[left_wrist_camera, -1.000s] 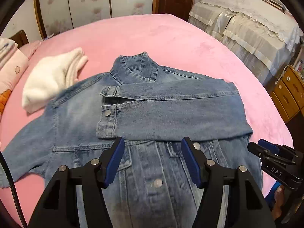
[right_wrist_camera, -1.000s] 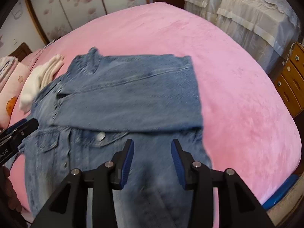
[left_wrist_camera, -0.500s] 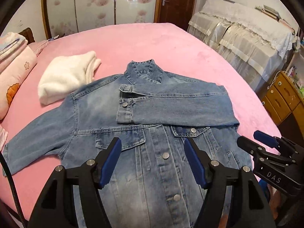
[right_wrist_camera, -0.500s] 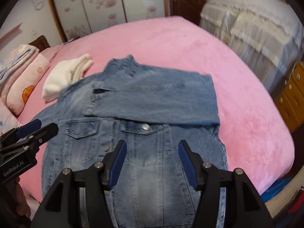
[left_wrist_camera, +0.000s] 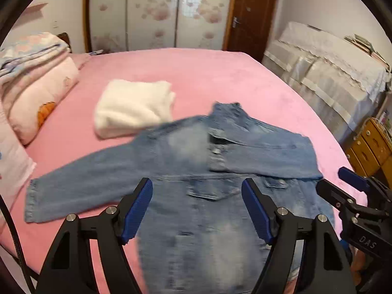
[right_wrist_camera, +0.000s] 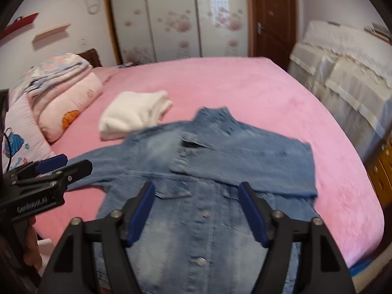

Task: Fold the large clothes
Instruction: 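Open both grippers and lift them away from the jacket, then grasp the cuff of the other jacket sleeve with the left gripper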

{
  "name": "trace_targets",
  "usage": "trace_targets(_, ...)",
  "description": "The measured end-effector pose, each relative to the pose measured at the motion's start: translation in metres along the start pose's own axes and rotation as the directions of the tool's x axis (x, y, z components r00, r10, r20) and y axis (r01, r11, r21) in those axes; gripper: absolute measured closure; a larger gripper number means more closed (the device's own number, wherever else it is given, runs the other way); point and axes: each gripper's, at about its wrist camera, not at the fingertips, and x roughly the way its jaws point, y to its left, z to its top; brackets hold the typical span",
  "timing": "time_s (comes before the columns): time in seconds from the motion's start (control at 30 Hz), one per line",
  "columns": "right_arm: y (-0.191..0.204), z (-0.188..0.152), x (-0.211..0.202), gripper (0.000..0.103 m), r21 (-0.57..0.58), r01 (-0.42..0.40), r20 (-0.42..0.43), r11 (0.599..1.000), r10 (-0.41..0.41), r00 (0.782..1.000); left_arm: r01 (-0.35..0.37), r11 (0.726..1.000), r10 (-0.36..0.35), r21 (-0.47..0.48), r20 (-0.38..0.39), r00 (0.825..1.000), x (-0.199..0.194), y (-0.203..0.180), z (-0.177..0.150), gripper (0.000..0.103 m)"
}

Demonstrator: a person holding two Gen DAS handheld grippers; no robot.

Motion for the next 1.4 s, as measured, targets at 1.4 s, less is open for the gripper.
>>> trace_targets(1.4, 0.263, 0.001, 0.222, 0.030, -0.224, -0.273, -0.260, 0.936, 0.212, 0.942, -0.461, 0.255, 0.113, -0.850, -0.447, 0.887, 0.105, 0.451, -0.147, 0.020)
